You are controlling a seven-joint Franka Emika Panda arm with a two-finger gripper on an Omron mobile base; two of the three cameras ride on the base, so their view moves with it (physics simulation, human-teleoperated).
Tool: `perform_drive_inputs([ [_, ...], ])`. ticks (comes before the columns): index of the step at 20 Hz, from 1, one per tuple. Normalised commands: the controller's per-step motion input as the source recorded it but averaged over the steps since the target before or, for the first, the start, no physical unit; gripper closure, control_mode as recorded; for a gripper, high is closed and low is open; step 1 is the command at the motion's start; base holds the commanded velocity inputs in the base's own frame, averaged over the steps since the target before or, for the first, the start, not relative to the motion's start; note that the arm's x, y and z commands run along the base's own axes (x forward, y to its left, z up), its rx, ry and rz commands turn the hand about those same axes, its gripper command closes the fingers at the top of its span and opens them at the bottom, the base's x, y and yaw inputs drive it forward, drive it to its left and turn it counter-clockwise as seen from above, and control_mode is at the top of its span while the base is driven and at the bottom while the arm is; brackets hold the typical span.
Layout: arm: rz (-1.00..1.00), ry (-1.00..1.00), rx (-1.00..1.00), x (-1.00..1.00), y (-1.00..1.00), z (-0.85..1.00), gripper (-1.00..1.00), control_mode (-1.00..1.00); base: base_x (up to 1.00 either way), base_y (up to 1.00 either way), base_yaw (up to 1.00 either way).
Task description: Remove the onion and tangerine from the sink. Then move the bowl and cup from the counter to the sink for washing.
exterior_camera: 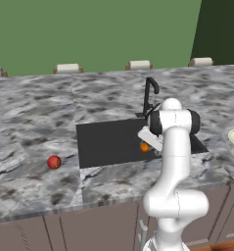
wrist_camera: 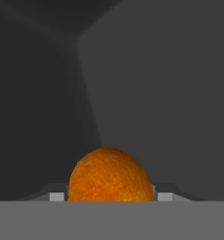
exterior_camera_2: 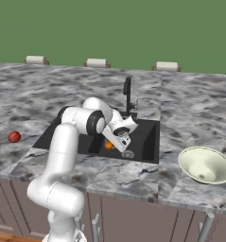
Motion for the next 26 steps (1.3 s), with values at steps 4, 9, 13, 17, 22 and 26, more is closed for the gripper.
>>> perform_drive_inputs([
  [4,0.0,0.0,0.0,0.0,-0.12,0.28,1.0,-1.0,0.0,0.0,0.0],
  [9,0.0,0.0,0.0,-0.02,-0.14,0.3,1.0,-1.0,0.0,0.0,0.0],
  [13,0.0,0.0,0.0,-0.09,-0.15,0.29,1.0,-1.0,0.0,0.0,0.0],
  [17,0.0,-0.01,0.0,-0.16,-0.15,0.3,1.0,-1.0,0.0,0.0,0.0],
  [22,0.0,-0.03,0.0,-0.2,-0.1,0.34,1.0,-1.0,0.0,0.0,0.0],
  [26,0.0,-0.06,0.0,-0.29,-0.02,0.32,1.0,-1.0,0.0,0.0,0.0],
])
